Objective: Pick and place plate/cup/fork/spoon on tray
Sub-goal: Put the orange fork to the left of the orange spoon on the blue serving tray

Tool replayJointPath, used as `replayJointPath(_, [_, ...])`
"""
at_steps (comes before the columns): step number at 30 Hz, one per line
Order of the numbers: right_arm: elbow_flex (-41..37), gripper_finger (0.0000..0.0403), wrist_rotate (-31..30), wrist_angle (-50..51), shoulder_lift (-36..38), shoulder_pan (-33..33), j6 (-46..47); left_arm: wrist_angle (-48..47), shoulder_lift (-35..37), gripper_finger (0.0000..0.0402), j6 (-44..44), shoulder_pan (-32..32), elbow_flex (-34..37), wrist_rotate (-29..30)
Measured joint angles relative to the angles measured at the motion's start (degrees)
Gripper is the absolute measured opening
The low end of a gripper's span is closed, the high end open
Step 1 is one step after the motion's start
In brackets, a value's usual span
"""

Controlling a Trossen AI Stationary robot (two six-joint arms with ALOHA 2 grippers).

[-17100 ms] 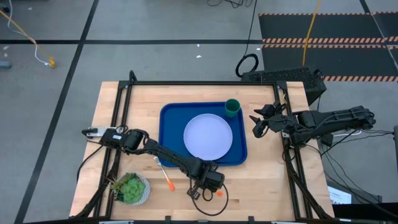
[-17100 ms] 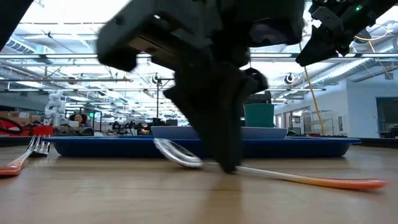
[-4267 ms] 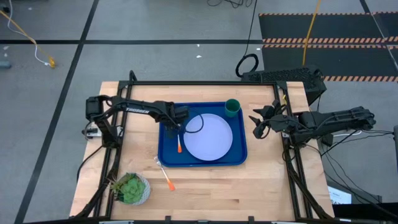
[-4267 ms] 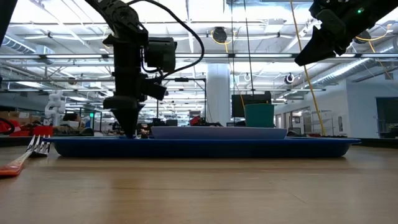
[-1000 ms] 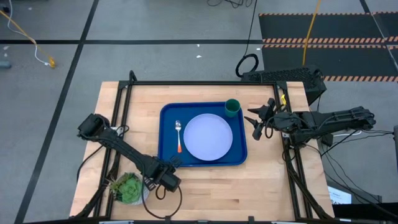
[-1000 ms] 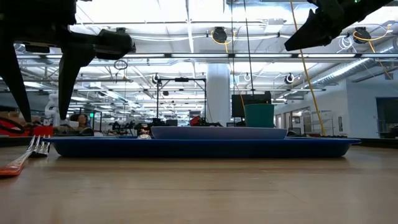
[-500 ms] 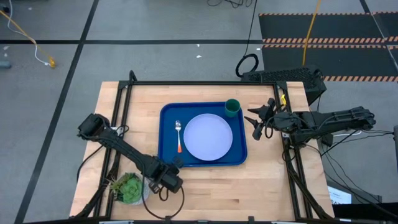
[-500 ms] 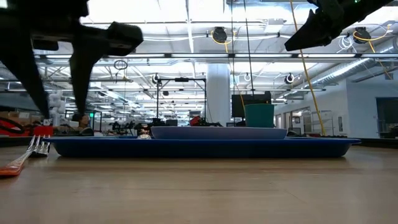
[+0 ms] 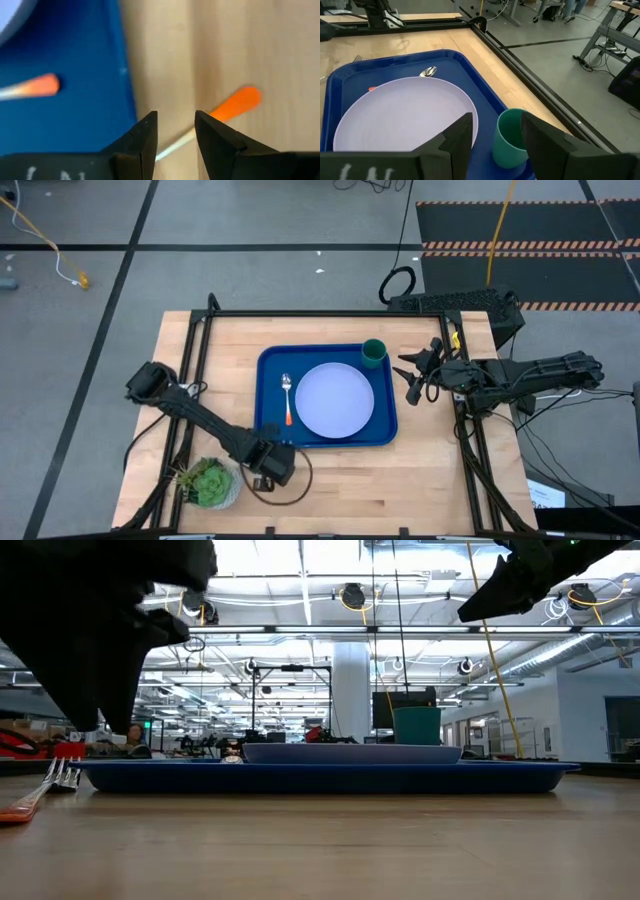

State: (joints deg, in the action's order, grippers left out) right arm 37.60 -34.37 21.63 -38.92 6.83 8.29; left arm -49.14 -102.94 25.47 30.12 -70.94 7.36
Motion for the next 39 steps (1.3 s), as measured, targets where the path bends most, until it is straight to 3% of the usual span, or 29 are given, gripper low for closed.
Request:
replayJointPath(4, [0.0,0.016,0.0,-0.1,0.0,0.0,0.0,-1.9,0.0,0.0134,13.0,-2.1,0.0,-3.2])
replayJointPath(10, [0.0,0.016,0.0,-0.1,0.0,0.0,0.0,2.6,0.0,0.0134,40.2,-5.3,0.0,-5.8])
replayJointPath(15, [0.0,0.016,0.0,-0.1,0.0,0.0,0.0,8.8,0.0,0.0134,46.7,-6.6,0.0,-6.0])
replayJointPath(25, [0.0,0.016,0.0,-0.2,0.0,0.0,-0.8,21.6,0.0,0.0134,48.2,-6.9,0.0,-6.7])
replayJointPath(33, [0.0,0.016,-2.1,-6.0,0.0,0.0,-7.9,23.9,0.0,0.0134,34.5,-7.3,0.0,-2.0])
replayJointPath(39, [0.0,0.016,-3.1,-8.1,0.0,0.0,-9.7,16.5,0.0,0.0134,25.2,-7.4,-0.1,-7.7])
